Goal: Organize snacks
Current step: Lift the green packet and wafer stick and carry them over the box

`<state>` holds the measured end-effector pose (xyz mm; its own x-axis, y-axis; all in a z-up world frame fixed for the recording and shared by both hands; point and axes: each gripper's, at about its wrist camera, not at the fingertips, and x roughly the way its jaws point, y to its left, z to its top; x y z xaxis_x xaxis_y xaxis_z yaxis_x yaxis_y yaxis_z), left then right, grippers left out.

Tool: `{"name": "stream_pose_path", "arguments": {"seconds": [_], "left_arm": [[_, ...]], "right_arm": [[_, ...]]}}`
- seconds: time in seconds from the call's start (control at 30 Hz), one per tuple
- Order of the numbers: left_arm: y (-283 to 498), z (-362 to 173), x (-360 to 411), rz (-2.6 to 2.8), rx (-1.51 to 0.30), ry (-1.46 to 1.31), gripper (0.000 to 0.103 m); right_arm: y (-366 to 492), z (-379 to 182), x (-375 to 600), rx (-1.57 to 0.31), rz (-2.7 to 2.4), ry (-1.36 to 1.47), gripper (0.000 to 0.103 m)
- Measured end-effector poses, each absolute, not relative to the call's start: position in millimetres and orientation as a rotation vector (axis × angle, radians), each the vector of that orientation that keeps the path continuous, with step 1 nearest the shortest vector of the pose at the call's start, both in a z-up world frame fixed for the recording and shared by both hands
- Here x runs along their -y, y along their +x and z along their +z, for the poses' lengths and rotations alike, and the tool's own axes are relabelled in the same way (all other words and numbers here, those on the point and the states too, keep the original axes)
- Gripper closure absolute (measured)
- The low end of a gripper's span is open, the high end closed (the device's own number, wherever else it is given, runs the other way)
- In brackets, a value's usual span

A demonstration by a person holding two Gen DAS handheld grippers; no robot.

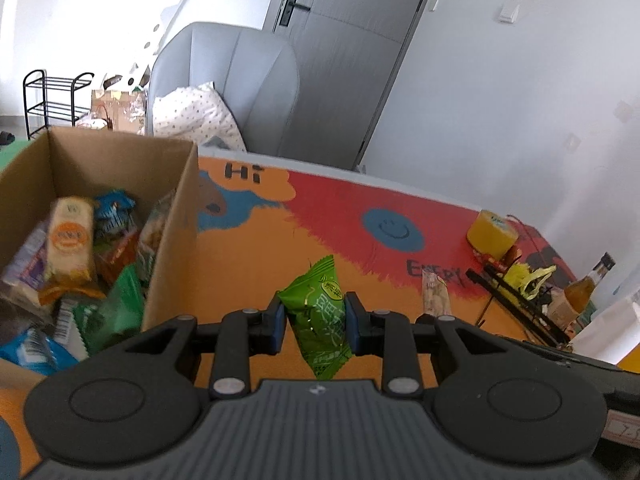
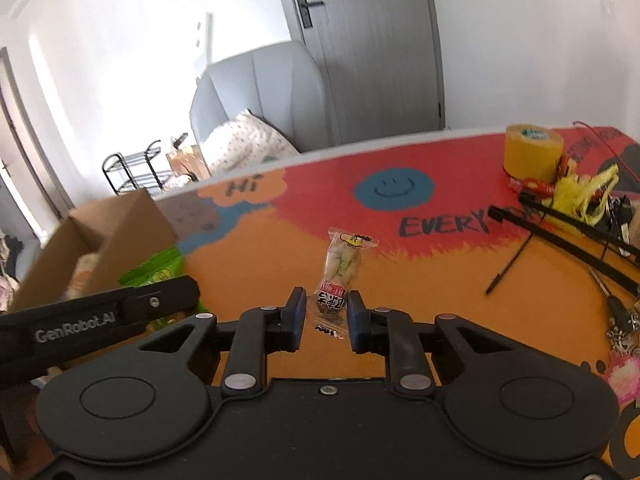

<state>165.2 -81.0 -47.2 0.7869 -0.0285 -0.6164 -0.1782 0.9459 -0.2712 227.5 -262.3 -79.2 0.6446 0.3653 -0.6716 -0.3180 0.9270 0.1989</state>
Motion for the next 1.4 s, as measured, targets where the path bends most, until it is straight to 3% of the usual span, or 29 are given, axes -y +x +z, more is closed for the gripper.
{"name": "stream_pose_path", "arguments": {"seconds": [0.73, 1.4], "left_arm": [[121.9, 4.0, 25.9, 0.158, -0.57, -0.315, 0.074], [96.2, 10.2, -42.7, 0.281, -0.579, -0.355, 0.074]], "right_arm": [[207.4, -25.3, 213.4, -0.656, 0.572, 0.116, 0.083], [202.9, -23.0, 147.0, -0.655, 0.732, 0.111, 0.083]]}}
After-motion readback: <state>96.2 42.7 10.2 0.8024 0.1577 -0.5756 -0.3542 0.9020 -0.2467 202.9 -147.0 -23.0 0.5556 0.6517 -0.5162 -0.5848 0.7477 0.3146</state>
